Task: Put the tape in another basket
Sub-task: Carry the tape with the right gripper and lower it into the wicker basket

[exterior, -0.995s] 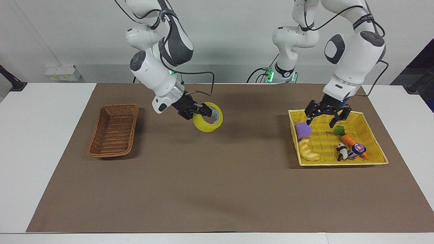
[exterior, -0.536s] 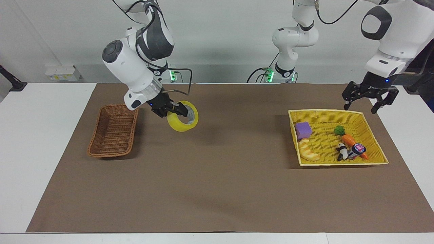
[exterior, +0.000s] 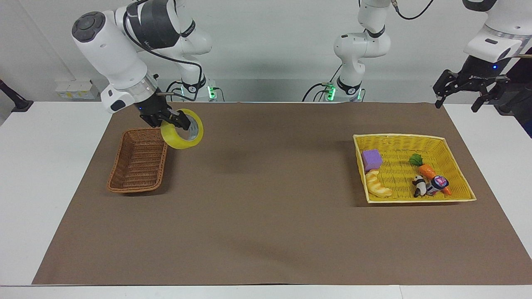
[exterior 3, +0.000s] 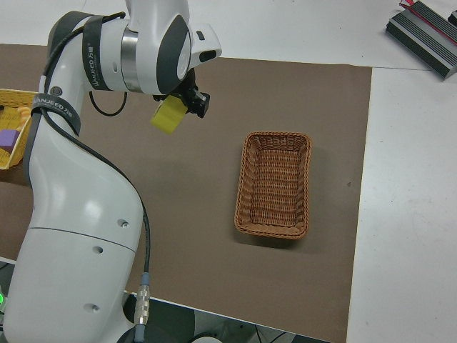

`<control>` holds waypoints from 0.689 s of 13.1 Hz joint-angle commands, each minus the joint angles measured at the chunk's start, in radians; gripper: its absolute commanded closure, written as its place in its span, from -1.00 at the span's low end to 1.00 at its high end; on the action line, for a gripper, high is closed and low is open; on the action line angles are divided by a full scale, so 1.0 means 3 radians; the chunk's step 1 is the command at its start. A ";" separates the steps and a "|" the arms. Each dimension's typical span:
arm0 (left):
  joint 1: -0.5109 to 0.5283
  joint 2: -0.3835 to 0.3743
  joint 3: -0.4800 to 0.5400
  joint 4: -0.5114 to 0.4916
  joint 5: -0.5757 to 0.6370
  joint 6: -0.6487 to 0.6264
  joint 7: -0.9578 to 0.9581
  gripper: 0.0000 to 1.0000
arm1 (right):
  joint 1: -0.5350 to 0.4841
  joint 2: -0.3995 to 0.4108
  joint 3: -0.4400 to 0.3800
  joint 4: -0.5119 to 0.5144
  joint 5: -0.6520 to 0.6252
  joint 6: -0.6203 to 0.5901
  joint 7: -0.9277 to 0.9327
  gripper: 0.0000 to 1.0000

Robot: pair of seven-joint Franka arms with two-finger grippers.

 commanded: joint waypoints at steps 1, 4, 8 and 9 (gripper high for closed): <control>0.0131 -0.0013 -0.0023 0.0019 -0.0091 -0.0145 0.0033 -1.00 | -0.0009 -0.0003 0.0010 0.0219 -0.0278 -0.0338 -0.0369 1.00; 0.0121 -0.0029 -0.0038 0.0002 -0.0106 -0.0145 -0.0008 -1.00 | -0.0218 -0.0242 0.0015 -0.0207 -0.0263 -0.0146 -0.0498 1.00; 0.0085 -0.0074 -0.0049 -0.0038 -0.0122 -0.0324 -0.0187 -1.00 | -0.0495 -0.0423 0.0010 -0.0868 -0.0278 0.0279 -0.0611 1.00; 0.0070 -0.0080 -0.0074 -0.0039 -0.0107 -0.0364 -0.0279 -1.00 | -0.0571 -0.0428 0.0010 -0.1026 -0.0283 0.0437 -0.0662 1.00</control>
